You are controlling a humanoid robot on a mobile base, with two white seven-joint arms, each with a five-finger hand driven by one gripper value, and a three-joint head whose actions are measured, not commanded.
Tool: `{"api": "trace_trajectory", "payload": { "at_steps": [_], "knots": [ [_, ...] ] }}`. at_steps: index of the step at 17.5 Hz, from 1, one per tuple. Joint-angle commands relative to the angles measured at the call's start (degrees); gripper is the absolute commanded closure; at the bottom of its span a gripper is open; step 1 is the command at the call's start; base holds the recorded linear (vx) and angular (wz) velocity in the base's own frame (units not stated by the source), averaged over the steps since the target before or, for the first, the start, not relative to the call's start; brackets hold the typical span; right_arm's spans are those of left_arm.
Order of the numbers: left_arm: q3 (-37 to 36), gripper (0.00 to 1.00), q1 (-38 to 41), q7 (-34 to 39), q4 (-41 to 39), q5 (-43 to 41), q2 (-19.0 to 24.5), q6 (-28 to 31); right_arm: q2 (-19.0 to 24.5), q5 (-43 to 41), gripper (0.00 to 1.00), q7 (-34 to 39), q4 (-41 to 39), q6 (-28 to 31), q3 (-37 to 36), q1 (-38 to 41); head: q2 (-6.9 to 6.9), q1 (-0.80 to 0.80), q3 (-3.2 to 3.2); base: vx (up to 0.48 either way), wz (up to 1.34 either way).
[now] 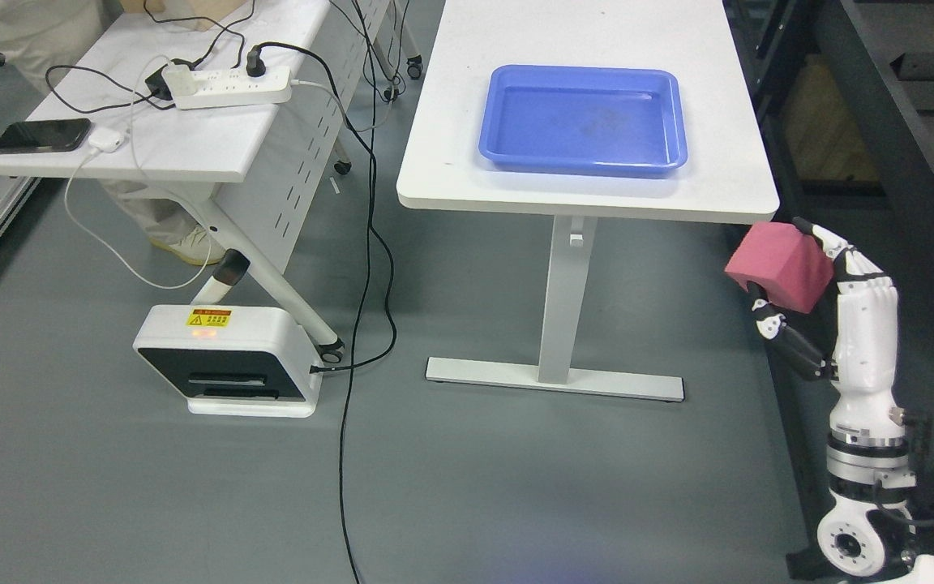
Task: Pick pink block from left shelf to tray
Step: 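Hold the pink cube in the right hand while turning toward the blue tray, then lower the pink cube into the blue tray with the right hand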
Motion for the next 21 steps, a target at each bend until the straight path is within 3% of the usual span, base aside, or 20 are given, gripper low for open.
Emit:
{"api": "trace_trajectory", "payload": {
  "at_steps": [1, 8, 12, 18, 21],
  "knots": [
    [0.0, 0.00, 1.1, 0.0, -1.0, 0.0, 1.0, 0.0, 0.6, 0.0, 0.96, 0.0, -0.1, -0.3, 0.0, 0.2, 0.00, 0.00, 0.00, 0.251, -0.07],
    [0.0, 0.00, 1.1, 0.0, -1.0, 0.0, 1.0, 0.0, 0.6, 0.1, 0.96, 0.1, -0.1, -0.3, 0.4, 0.3, 0.00, 0.00, 0.00, 0.252, -0.05],
    [0.0, 0.00, 1.1, 0.0, -1.0, 0.0, 1.0, 0.0, 0.5, 0.6, 0.95, 0.7, -0.1, -3.9, 0.9, 1.1, 0.00, 0.00, 0.00, 0.217, -0.02],
    [0.0, 0.00, 1.1, 0.0, -1.0, 0.0, 1.0, 0.0, 0.3, 2.1, 0.95, 10.8, -0.1, -4.0, 3.6, 1.3, 0.00, 0.00, 0.00, 0.205, 0.00],
    [0.0, 0.00, 1.1, 0.0, -1.0, 0.0, 1.0, 0.0, 0.3, 2.2, 0.95, 11.6, -0.1, -4.0, 3.8, 1.2, 0.00, 0.00, 0.00, 0.171, 0.00]
  ]
}}
